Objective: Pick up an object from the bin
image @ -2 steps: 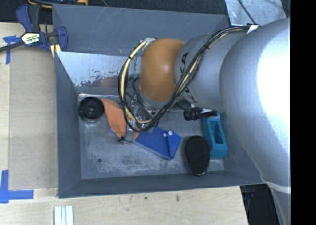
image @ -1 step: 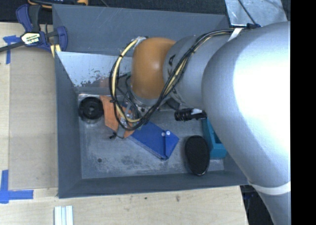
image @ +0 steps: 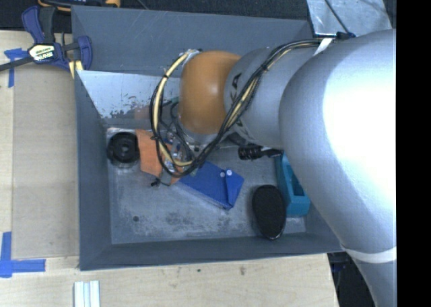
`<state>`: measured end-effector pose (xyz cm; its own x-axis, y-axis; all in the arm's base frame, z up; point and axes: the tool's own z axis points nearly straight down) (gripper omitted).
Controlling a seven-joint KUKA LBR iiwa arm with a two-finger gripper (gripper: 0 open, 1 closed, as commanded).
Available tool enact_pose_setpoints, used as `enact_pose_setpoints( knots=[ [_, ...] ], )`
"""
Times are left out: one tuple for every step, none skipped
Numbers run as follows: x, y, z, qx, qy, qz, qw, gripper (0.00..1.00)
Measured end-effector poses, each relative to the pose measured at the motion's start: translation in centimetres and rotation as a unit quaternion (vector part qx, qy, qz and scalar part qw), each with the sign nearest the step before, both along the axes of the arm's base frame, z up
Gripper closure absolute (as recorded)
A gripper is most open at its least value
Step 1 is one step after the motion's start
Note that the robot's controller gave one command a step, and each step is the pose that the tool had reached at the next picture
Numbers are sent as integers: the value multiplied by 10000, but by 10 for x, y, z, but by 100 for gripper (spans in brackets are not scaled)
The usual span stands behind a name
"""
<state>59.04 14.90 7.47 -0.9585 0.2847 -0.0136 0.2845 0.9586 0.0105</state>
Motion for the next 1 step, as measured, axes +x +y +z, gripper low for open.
enact_pose_setpoints(
  knots=[
    [-1,-1,1,0,-3,51,10000,100]
  ],
)
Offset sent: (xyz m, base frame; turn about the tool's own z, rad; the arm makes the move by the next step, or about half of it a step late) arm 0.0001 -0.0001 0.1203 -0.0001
